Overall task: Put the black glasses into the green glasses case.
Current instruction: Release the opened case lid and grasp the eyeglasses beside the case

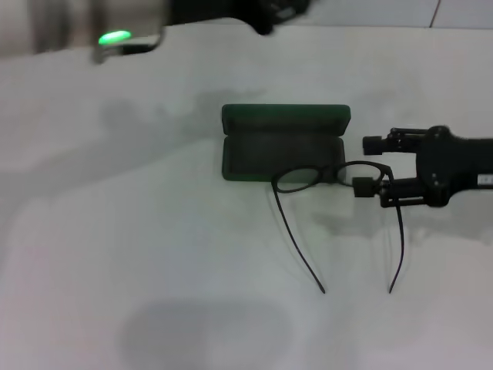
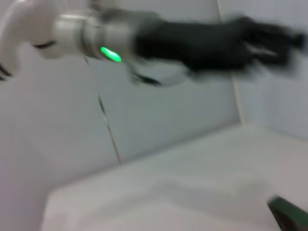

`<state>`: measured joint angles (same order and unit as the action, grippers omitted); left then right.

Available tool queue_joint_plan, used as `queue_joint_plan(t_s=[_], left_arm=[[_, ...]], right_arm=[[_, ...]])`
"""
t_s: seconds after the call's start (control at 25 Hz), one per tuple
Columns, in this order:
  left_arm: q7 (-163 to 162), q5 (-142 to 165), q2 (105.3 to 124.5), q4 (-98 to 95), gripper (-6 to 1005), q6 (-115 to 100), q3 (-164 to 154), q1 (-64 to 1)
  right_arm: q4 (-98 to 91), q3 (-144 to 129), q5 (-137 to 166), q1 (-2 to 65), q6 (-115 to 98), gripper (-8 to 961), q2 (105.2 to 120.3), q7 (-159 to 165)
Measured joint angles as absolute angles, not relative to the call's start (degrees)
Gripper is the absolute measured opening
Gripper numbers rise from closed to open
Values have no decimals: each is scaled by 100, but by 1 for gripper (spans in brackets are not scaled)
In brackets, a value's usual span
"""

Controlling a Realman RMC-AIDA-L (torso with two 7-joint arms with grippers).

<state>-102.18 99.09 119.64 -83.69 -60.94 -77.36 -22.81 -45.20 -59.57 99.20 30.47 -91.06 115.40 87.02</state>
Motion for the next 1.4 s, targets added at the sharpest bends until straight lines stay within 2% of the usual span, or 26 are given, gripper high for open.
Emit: queue_joint_plan(t_s=[0.12, 0.32, 0.44, 0.48, 0.56, 0.8, 1.0, 1.4], left_arm=[[-8915, 8157, 11955, -7544, 394, -6963, -7124, -1801], [-7621, 7023, 11925, -5695, 237, -8663, -6189, -1695], [-7354, 7091, 11886, -5108, 134, -9123, -5864, -1705], [-7071, 7205, 11786, -4489, 98, -9495, -5670, -1697], [-6835, 7279, 11726, -4136, 26, -9660, -5660, -1682], [-6003, 7632, 11653, -3381, 28, -10031, -5646, -1421], [-5923, 7652, 11660, -3345, 30, -10230, -5615, -1244], [-5664, 7694, 11720, -3309, 31, -10353, -5397, -1167]], right_arm=[[-5208, -5998, 10686, 3262, -9061, 803, 11512, 9616], [-5513, -6014, 11809, 4258, -9338, 781, 11376, 10753], [-5409, -6021, 12741, 4945, -9256, 779, 11438, 11126], [-5354, -6029, 13048, 5153, -9200, 778, 11482, 11203], [-5136, -6101, 13714, 5541, -9003, 777, 11557, 11313], [-4046, -6892, 14121, 6372, -8246, 697, 11569, 11362], [-3549, -7514, 14139, 6742, -7866, 630, 11599, 11541], [-3150, -7904, 14044, 7048, -7544, 617, 11617, 11588]])
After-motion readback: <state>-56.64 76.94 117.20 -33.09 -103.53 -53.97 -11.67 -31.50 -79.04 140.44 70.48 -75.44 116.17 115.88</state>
